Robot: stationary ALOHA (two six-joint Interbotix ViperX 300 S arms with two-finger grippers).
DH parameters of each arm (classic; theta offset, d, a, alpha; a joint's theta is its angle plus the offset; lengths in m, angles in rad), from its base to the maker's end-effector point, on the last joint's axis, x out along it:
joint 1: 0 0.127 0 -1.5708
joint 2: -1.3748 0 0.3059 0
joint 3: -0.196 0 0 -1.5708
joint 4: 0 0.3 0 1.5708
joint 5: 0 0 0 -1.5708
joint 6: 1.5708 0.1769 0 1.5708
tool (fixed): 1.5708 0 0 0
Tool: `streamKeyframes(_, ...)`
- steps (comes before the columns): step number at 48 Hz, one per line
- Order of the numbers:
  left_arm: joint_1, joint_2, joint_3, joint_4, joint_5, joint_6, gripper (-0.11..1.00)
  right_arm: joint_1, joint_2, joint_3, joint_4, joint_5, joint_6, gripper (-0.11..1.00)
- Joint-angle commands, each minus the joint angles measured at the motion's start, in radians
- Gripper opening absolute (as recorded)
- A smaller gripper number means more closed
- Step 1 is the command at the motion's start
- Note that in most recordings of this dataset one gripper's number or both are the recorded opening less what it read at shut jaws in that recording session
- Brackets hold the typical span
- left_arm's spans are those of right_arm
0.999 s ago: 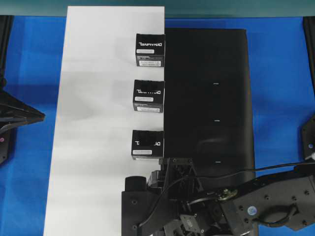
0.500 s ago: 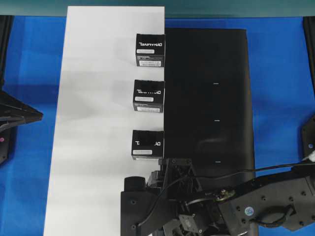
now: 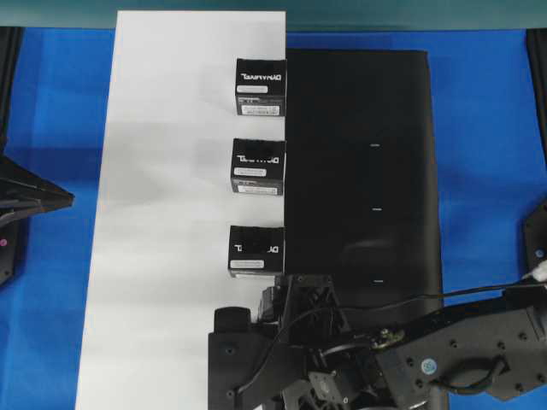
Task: Place the box from the black base onto the white base.
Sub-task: 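Lower the box onto the white base below the other boxes, then open the right gripper and withdraw it to the right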
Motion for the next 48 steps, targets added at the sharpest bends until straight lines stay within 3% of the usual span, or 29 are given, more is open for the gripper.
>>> streamKeyframes(1, 0.002, 0.005, -0.028, 0.002, 0.006, 0.002, -0.02, -0.009, 0.008, -0.009, -0.005, -0.009, 0.005, 0.97)
streamKeyframes(34, 0.002, -0.02, -0.031, 0.002, 0.052, 0.003, -0.02, -0.009, -0.156, 0.003, -0.02, -0.026, 0.014, 0.97)
streamKeyframes(42, 0.002, -0.029, -0.032, 0.002, 0.052, 0.003, -0.02, -0.003, -0.229, 0.046, -0.021, -0.091, 0.015, 0.97)
streamKeyframes(48, 0.002, -0.035, -0.034, 0.002, 0.052, 0.002, -0.02, -0.002, -0.305, 0.13, -0.021, -0.219, 0.017, 0.97)
